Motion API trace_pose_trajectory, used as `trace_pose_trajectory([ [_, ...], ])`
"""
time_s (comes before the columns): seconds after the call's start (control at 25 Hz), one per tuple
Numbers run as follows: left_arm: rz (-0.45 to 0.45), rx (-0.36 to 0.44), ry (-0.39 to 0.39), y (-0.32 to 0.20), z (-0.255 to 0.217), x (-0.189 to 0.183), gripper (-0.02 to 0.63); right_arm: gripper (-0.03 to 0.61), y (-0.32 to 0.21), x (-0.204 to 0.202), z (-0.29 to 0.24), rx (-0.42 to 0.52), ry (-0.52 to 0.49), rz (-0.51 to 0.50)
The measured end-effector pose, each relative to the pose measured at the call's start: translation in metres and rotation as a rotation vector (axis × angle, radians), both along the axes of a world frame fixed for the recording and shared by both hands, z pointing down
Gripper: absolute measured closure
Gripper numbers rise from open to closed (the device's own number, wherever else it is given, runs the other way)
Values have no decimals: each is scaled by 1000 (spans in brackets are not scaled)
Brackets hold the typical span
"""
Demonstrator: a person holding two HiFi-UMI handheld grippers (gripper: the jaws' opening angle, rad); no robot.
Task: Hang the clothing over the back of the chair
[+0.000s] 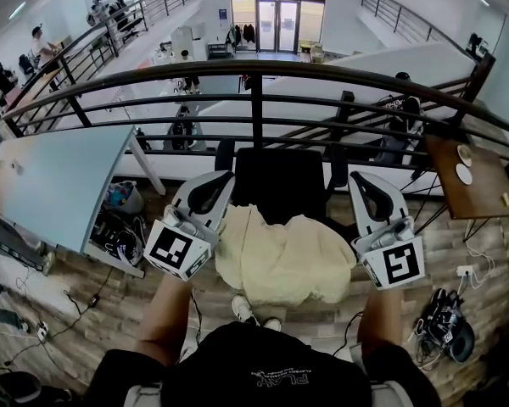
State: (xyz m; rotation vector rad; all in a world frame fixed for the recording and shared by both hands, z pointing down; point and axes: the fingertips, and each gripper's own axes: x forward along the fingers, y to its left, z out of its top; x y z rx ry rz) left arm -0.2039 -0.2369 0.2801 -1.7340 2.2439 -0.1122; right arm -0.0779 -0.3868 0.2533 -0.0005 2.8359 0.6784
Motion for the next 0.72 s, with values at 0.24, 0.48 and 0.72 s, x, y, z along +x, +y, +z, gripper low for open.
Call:
trace_pose_trajectory([
  [0.24,7,13,-11,4,-4,9,601,560,13,-1,-5,-11,-29,-14],
  [0.48,0,19,-12,3,-4,12,601,560,13,1,-6,-19,-25,-5],
  [0.72,-6,14,-12,7,-1,13,601,559,15,6,-8,-13,-30,2],
])
